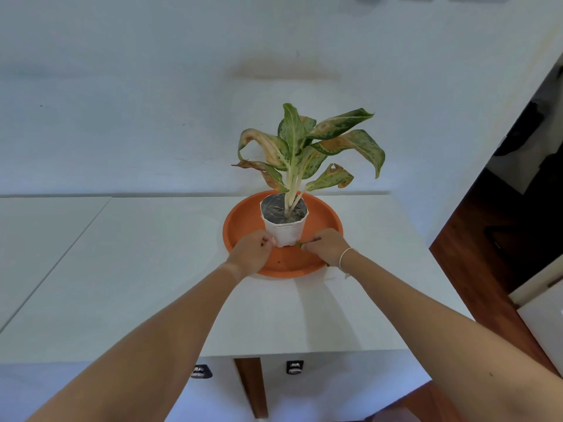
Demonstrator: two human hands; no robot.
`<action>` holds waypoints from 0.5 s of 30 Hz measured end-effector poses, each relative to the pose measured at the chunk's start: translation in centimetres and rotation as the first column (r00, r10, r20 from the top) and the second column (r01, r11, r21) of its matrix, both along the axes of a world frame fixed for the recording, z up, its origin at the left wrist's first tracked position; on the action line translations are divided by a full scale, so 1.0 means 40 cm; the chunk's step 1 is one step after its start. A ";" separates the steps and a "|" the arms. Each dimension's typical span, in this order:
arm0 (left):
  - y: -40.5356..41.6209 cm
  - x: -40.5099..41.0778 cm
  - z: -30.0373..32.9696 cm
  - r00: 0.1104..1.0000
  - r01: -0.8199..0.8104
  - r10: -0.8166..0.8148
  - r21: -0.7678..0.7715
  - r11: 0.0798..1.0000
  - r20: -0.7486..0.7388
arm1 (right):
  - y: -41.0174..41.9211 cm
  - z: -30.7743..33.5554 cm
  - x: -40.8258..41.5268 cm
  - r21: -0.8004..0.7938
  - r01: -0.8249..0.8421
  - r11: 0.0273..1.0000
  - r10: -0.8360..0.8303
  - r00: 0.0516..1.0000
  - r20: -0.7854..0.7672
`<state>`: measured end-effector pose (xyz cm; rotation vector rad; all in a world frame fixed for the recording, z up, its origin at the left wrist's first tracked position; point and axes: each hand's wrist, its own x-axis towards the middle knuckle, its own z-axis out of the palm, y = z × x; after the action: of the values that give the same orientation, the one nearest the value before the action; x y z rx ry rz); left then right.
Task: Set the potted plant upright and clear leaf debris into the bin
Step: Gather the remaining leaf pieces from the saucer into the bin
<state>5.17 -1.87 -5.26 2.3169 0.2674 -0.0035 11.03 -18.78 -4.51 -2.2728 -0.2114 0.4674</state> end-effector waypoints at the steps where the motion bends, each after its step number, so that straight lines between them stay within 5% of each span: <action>1: -0.003 -0.003 0.005 1.000 -0.021 0.021 -0.040 0.999 -0.009 | -0.007 0.005 -0.008 0.057 0.032 0.998 -0.029 0.998 -0.053; 7: -0.016 -0.025 0.037 0.984 -0.140 0.080 -0.422 0.896 -0.158 | -0.041 0.002 -0.052 0.371 0.268 0.889 -0.100 0.905 -0.414; 15: -0.010 -0.049 0.036 0.977 -0.208 0.133 -0.611 0.764 -0.166 | -0.052 0.002 -0.106 0.582 0.570 0.580 -0.077 0.750 -0.657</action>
<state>3.22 -2.29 -3.82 1.6157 0.4600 -0.1172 6.80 -20.86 -4.44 -1.1921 0.3121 0.6720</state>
